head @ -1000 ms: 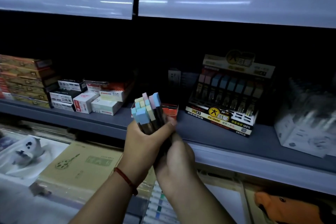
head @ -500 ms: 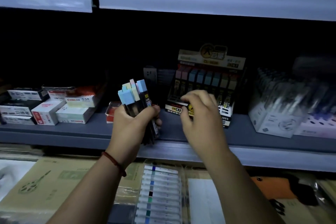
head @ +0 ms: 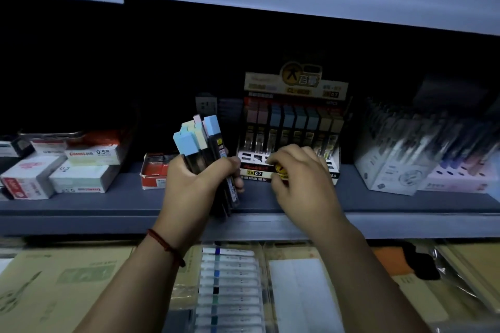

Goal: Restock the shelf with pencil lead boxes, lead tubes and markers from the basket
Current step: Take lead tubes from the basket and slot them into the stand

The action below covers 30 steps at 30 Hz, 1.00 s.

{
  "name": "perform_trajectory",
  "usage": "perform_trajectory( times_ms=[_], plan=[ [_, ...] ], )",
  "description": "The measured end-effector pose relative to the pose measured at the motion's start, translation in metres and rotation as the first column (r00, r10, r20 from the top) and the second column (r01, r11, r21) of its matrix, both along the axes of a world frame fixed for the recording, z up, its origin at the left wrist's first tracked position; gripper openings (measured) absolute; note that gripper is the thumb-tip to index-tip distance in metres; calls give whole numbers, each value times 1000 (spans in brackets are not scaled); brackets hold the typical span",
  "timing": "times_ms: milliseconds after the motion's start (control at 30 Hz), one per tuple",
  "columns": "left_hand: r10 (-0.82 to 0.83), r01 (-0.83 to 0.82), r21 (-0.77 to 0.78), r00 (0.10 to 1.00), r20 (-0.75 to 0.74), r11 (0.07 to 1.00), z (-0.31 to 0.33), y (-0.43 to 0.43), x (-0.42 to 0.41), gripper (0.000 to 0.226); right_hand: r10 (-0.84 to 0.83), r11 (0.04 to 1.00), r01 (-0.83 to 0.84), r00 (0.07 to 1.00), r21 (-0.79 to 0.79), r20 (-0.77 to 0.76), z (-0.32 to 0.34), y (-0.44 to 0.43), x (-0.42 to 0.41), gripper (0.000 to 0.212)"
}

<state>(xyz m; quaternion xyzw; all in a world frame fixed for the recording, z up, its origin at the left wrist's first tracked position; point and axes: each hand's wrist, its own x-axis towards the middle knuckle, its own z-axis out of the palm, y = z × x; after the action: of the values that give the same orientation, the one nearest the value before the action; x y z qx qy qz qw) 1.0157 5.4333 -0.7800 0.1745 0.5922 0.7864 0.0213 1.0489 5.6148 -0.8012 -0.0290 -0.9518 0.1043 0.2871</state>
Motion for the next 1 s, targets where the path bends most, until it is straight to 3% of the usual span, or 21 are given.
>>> perform_trajectory(
  times_ms=[67,133,233,333,400,467,600,700,1000],
  plan=[
    [17,-17,-11,1000,7,1000,2,1,6,16,68,997,-68,998,-40,-5,-1,1,10,20],
    [41,-38,-39,997,60,998,4,2,15,6,118,976,-131,990,-175,-80,-2,0,26,24],
    [58,-46,-73,983,172,996,-2,0,26,10,-78,896,-49,961,-441,-265,-2,3,51,28],
    [103,-77,-111,963,248,991,-8,-1,34,13,-310,746,141,938,-651,-152,5,18,65,37],
    [73,-43,-106,953,295,993,-4,0,35,10,-267,645,167,963,-745,-15,10,28,61,44],
    [39,-3,-112,947,320,994,1,1,34,14,-227,642,189,973,-743,51,11,32,55,44],
    [6,56,-173,941,339,983,6,2,30,31,-289,715,217,957,-664,2,1,34,49,45],
    [-4,68,-177,940,340,982,7,2,29,26,-283,786,245,959,-568,21,0,36,51,41],
    [4,65,-206,948,319,976,2,0,69,16,-275,814,227,961,-535,-10,1,42,97,36]
  ],
)
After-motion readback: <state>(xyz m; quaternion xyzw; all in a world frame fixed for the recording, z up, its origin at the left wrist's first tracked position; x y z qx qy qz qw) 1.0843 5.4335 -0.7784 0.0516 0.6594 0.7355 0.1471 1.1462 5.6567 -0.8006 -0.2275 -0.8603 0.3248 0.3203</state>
